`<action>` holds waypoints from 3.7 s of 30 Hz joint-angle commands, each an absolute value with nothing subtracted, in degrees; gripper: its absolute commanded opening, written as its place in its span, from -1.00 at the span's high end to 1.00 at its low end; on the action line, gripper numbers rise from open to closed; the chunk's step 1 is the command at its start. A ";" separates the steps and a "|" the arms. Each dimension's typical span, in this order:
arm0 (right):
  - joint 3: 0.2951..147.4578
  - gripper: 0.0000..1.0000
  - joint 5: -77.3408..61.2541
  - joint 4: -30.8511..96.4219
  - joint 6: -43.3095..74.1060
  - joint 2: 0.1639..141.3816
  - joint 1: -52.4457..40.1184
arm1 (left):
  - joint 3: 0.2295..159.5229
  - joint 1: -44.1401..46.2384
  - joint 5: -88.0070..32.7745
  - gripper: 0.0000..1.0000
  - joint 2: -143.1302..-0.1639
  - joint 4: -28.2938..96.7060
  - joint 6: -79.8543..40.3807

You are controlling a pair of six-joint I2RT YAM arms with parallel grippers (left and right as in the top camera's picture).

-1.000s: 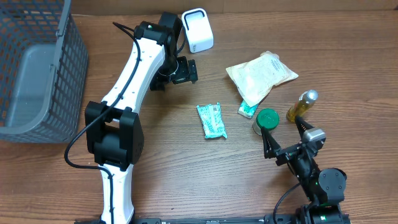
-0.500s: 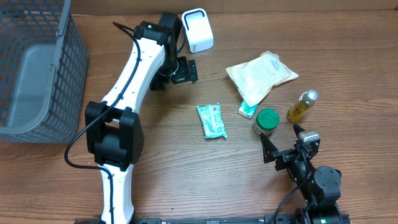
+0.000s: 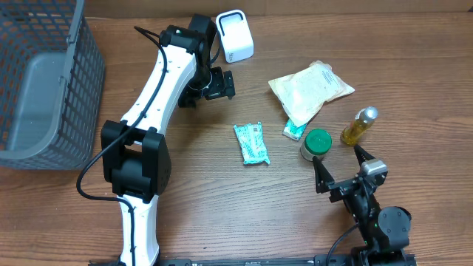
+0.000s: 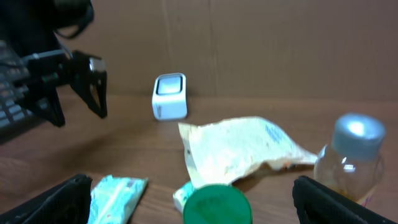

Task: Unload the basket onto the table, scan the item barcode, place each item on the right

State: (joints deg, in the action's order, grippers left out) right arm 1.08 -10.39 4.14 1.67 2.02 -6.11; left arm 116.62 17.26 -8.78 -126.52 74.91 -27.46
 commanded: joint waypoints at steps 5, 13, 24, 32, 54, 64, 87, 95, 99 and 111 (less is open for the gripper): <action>0.45 -1.00 -10.13 3.95 1.45 0.12 -6.48 | 117.14 17.61 -8.40 -0.99 -125.51 74.70 -27.03; 0.45 -1.00 -10.13 3.84 1.45 0.12 -6.48 | 117.14 17.65 -8.38 -1.00 -125.51 74.70 -27.03; 0.45 -1.00 -10.13 3.81 1.45 0.12 -6.48 | 117.14 17.65 -8.38 -0.99 -125.51 74.70 -27.03; 0.45 -1.00 -10.11 3.79 1.43 0.12 -6.46 | 117.14 17.65 -8.40 -1.00 -125.51 74.70 -27.03; 0.45 -1.00 -6.22 4.25 1.43 0.12 -6.37 | 117.14 17.65 -8.40 -0.99 -125.51 74.70 -27.03; 0.45 -1.00 -5.02 4.25 1.45 0.12 -6.37 | 117.14 17.65 -8.38 -1.00 -125.51 74.70 -27.03; 0.45 -1.00 -3.25 4.60 1.43 0.14 -6.37 | 117.14 17.65 -8.40 -1.00 -125.51 74.70 -27.03; 0.45 -1.00 -3.25 4.60 1.43 0.14 -6.37 | 117.14 17.65 -8.40 -1.00 -125.51 74.70 -27.03; 0.45 -1.00 -3.25 4.60 1.43 0.14 -6.37 | 117.14 17.65 -8.40 -0.99 -125.51 74.70 -27.03; 0.45 -1.00 -3.25 4.60 1.43 0.14 -6.37 | 117.14 17.65 -8.40 -0.99 -125.51 74.70 -27.03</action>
